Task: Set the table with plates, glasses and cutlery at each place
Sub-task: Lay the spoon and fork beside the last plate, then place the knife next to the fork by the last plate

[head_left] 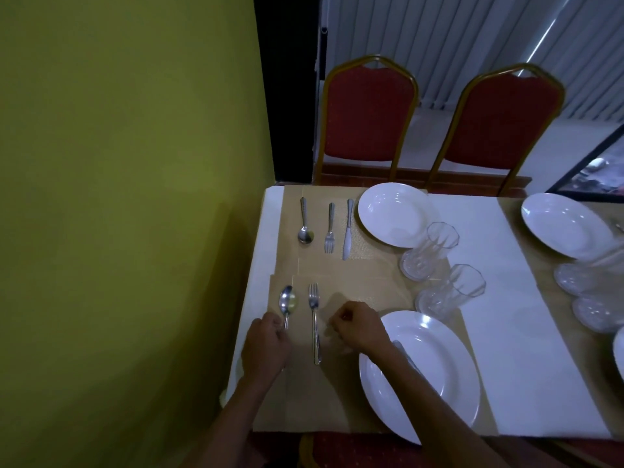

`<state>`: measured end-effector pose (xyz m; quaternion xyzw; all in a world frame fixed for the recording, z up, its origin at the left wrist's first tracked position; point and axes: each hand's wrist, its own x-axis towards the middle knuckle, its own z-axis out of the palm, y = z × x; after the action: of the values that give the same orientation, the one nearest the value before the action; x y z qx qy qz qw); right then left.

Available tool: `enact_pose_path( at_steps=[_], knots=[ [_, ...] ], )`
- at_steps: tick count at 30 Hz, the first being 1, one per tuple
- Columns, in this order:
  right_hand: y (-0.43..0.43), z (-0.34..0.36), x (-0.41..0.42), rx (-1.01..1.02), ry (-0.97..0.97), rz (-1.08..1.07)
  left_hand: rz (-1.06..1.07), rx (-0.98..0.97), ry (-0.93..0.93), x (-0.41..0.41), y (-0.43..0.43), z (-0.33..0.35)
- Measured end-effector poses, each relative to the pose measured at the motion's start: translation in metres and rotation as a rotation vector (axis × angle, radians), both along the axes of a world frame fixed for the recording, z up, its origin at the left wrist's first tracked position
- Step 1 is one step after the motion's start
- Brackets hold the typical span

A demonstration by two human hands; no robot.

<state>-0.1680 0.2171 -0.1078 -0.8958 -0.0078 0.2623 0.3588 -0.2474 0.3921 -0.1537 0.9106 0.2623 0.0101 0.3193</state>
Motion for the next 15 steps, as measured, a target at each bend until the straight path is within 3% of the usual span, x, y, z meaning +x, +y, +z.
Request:
enact_pose_path(
  at_steps=[3,9,15],
  knots=[
    [-0.018,0.015,-0.007,0.071,0.023,-0.050,-0.039,0.001,-0.050,-0.003,-0.015,0.006],
    [-0.054,0.026,-0.013,0.024,-0.022,-0.109,-0.196,-0.146,-0.081,0.006,-0.045,0.013],
    [-0.112,0.012,-0.022,-0.339,-0.100,-0.031,-0.269,-0.247,-0.058,0.012,-0.073,0.016]
  ],
)
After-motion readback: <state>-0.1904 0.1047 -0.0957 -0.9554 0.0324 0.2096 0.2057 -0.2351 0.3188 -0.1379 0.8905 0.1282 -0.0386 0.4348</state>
